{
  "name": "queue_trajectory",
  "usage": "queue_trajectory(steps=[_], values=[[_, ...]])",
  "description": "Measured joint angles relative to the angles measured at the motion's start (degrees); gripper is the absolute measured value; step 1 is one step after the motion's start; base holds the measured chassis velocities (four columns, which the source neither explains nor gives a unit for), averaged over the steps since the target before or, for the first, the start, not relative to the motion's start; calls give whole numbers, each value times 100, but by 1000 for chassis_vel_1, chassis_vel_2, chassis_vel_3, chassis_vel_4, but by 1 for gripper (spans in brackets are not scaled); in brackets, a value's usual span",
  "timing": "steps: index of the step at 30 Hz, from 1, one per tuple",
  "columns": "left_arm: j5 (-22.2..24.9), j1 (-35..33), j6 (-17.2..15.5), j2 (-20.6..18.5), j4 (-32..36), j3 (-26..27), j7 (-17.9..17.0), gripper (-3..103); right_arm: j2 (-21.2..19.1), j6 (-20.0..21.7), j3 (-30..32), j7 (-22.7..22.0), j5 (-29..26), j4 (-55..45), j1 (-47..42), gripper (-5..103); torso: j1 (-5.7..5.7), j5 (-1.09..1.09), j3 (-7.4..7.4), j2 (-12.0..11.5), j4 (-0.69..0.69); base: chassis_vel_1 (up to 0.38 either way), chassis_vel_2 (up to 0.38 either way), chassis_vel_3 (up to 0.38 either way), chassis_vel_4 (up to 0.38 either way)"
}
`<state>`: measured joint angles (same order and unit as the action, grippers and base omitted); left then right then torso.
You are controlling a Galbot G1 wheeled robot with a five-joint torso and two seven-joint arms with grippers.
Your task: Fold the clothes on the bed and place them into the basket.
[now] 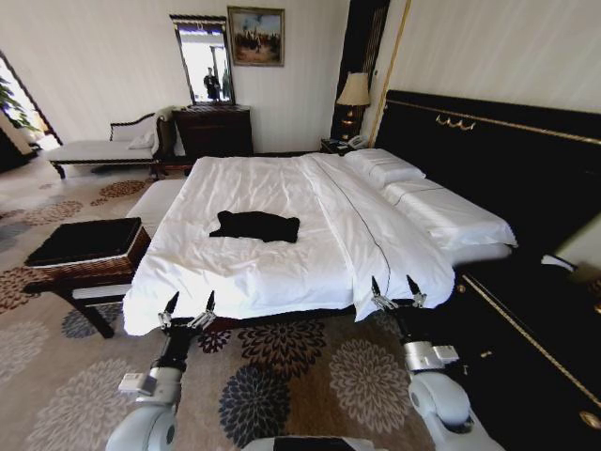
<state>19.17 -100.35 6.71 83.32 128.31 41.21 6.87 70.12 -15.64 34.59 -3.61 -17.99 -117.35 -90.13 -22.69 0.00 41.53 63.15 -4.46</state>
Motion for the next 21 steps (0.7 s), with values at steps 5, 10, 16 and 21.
queue_trajectory(steps=[5,10,16,21], values=[[90,-19,-11,4,15,18,-4,100,19,1,-14,-51,76,23,4,100,0,0,0,0,0,0,0,0,0],[113,-24,-13,27,26,27,-9,100,40,-7,-26,-84,149,53,4,100,0,0,0,0,0,0,0,0,0],[95,-123,28,54,24,-1,3,100,100,-31,-76,-119,204,81,27,100,0,-1,0,0,1,0,0,0,0],[106,-189,89,45,-18,32,15,100,174,-60,-168,-122,279,167,74,100,0,-1,0,0,0,0,0,0,0]])
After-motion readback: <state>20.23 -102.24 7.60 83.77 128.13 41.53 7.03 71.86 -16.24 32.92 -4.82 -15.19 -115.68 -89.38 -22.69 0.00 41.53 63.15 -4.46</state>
